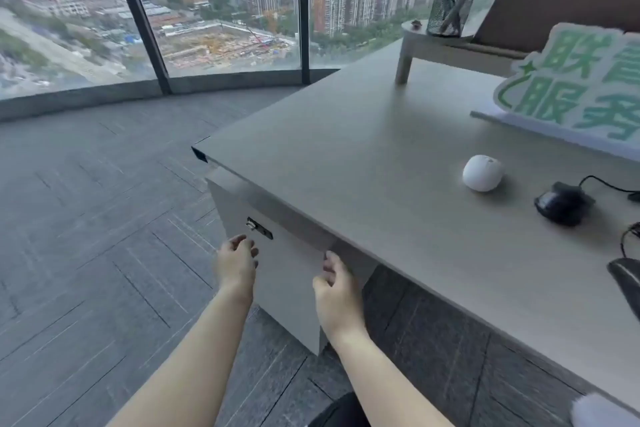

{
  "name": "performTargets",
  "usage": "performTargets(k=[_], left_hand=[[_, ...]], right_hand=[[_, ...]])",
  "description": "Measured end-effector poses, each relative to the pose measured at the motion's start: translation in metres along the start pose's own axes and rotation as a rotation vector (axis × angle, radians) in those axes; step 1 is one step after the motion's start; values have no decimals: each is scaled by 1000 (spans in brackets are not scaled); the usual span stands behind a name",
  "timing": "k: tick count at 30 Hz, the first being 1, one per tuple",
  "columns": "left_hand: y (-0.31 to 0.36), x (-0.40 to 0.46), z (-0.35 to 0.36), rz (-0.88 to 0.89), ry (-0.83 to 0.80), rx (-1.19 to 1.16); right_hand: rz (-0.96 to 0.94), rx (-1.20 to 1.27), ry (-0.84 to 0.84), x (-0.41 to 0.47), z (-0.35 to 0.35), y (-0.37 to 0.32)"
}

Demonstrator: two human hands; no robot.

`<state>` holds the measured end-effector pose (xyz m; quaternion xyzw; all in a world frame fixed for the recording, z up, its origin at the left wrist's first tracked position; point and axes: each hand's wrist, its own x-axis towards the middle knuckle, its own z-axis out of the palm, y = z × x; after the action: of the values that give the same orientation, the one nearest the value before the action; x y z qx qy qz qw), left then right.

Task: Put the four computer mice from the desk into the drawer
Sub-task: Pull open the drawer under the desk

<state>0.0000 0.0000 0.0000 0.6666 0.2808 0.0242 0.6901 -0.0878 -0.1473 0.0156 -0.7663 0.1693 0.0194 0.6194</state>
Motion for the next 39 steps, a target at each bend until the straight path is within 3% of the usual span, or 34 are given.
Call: performTargets(k=[6, 14, 19, 24, 35, 39], left_hand=[[-11, 54, 18, -233, -42, -101], [-15, 87, 37, -224, 33, -119], [-11, 84, 36, -236, 40, -124], [-14, 72, 11, -265, 67, -178], [-52, 14, -141, -236, 181, -258], [-67, 6, -192, -234, 198, -242]], right_hand=[[125, -32, 75, 30, 22, 13], [117, -52, 279, 39, 32, 27], [104, -100, 293, 34, 33, 26], [40, -167, 200, 9, 31, 21], [-64, -280, -317, -87, 66, 32], [-82, -306, -414, -118, 89, 35]])
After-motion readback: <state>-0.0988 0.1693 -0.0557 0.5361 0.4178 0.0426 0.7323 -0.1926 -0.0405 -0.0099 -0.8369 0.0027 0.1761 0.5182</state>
